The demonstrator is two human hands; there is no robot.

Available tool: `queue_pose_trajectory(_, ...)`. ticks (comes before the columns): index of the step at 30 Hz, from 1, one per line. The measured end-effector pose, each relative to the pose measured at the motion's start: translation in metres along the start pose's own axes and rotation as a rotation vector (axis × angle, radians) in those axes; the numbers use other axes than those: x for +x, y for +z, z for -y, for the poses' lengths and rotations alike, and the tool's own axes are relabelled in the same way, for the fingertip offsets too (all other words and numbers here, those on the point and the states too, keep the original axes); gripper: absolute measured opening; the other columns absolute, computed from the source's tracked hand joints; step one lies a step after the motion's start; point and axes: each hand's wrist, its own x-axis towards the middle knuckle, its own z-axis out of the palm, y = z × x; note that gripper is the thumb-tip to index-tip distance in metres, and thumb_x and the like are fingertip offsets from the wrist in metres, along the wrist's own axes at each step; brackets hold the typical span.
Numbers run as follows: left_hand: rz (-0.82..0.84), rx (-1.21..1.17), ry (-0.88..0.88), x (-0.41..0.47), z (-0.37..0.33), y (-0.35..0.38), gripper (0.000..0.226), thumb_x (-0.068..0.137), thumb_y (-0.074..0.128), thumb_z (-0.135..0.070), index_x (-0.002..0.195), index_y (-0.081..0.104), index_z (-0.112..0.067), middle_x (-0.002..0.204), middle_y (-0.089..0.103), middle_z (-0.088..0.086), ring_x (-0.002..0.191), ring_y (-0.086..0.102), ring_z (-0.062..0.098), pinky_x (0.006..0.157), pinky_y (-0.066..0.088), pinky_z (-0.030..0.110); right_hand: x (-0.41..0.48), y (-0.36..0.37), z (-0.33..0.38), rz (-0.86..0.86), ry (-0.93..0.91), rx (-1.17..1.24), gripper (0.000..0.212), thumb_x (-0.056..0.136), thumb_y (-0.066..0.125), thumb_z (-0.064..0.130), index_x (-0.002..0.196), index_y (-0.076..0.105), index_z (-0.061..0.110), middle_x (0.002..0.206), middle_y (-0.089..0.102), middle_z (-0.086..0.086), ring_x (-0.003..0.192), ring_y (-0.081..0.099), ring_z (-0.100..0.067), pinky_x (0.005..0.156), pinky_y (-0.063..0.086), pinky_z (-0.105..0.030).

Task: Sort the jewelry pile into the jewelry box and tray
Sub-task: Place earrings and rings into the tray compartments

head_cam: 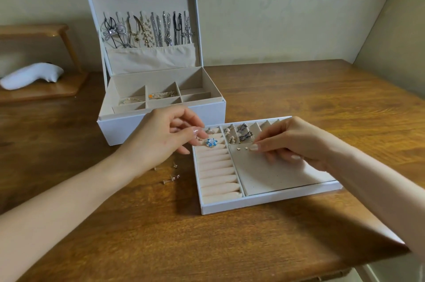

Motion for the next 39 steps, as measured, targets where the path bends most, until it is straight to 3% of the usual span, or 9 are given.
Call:
queue_pose_trajectory(7, -0.032, 0.025, -0.006, -0.009, 0.011, -0.009, 0.008, 0.088, 0.06, -0.014, 0.094, 0.064, -0.018, 0.085, 0.073, -0.007, 0.078, 0.069, 0.005, 0.061, 0.056, 0.019, 0.006, -0.002, 0.009, 0.116, 0.11, -0.032, 0.021, 0.077, 0.073, 0.007, 0.092, 0.069, -0.006, 0.058, 0.06, -0.01, 0.031, 0.029, -0.006, 0.037, 0.015, -0.018)
queue_pose_trajectory(15, -0.055, 0.005, 0.049, -0.016, 0.01, -0.016, 0.01, 0.089, 0.058, -0.011, 0.094, 0.064, -0.017, 0.086, 0.073, -0.005, 0.079, 0.069, 0.007, 0.062, 0.056, 0.021, 0.009, -0.002, 0.014, 0.116, 0.216, -0.016, 0.027, 0.077, 0.072, 0.006, 0.099, 0.067, -0.008, 0.057, 0.057, -0.008, 0.032, 0.029, -0.006, 0.038, 0.016, -0.017)
queue_pose_trajectory(27, -0.058, 0.075, -0.005, -0.03, 0.032, -0.037, 0.008, 0.089, 0.058, -0.013, 0.095, 0.063, -0.017, 0.087, 0.074, -0.004, 0.079, 0.069, 0.008, 0.062, 0.058, 0.023, 0.006, -0.002, 0.01, 0.087, 0.191, -0.028, 0.034, 0.072, 0.076, 0.008, 0.099, 0.067, -0.011, 0.057, 0.054, -0.009, 0.033, 0.03, -0.007, 0.037, 0.02, -0.018)
queue_pose_trajectory(33, -0.061, 0.119, -0.039, -0.035, 0.042, -0.046, 0.008, 0.088, 0.058, -0.015, 0.094, 0.063, -0.018, 0.087, 0.073, -0.01, 0.078, 0.069, 0.006, 0.06, 0.057, 0.02, 0.004, -0.003, 0.01, 0.086, 0.166, -0.018, 0.026, 0.075, 0.073, 0.004, 0.094, 0.068, -0.012, 0.053, 0.053, -0.009, 0.031, 0.03, -0.006, 0.032, 0.02, -0.015)
queue_pose_trajectory(39, -0.071, 0.106, -0.041, -0.036, 0.044, -0.048, 0.009, 0.087, 0.059, -0.015, 0.094, 0.064, -0.017, 0.087, 0.073, -0.012, 0.078, 0.069, 0.006, 0.06, 0.057, 0.02, 0.0, -0.004, 0.008, 0.087, 0.131, 0.006, 0.005, 0.077, 0.071, 0.001, 0.082, 0.071, -0.001, 0.052, 0.052, -0.009, 0.03, 0.031, -0.006, 0.031, 0.022, -0.015)
